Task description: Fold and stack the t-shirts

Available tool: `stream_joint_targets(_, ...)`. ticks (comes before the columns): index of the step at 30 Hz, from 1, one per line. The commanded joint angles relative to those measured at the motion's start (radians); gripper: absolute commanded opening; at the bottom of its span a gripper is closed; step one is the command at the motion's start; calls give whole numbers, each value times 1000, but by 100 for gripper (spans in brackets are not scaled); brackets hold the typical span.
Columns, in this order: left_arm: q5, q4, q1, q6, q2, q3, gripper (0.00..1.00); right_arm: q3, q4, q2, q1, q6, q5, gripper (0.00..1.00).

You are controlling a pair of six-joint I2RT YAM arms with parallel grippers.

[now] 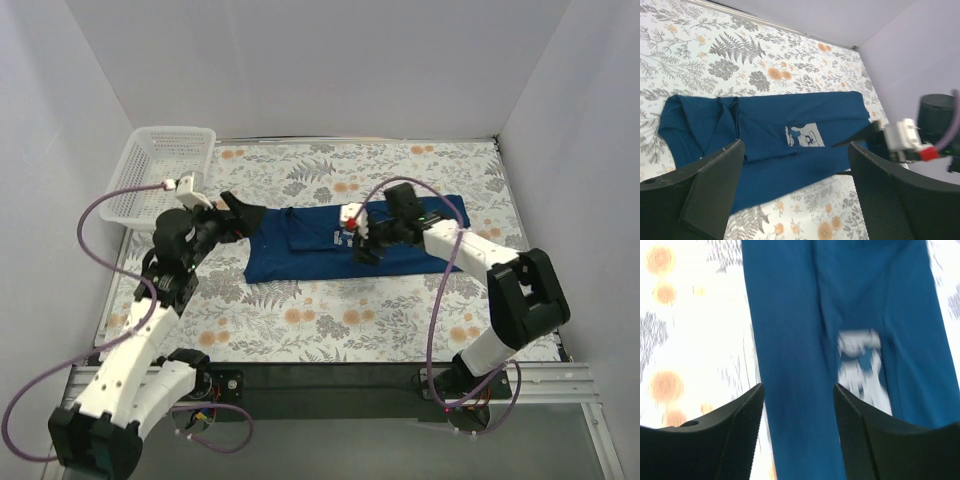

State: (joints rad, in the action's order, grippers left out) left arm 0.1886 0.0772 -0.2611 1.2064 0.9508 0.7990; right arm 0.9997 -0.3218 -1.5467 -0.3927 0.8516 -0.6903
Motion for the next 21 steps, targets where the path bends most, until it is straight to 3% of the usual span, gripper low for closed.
stream_joint_targets(1,-11,148,13,34,-197,-133,79,56,272,-85,-186,-204,222,55)
stream_joint_targets(5,-83,263,14,81,-394,-182,90,204,313,-232,-328,-313,484,57)
stream_joint_targets(8,-129,366,14,81,-486,-170,93,282,342,-321,-386,-341,554,57)
stream_joint_targets(21,-126,429,14,85,-603,-188,93,416,331,-481,-457,-356,624,51)
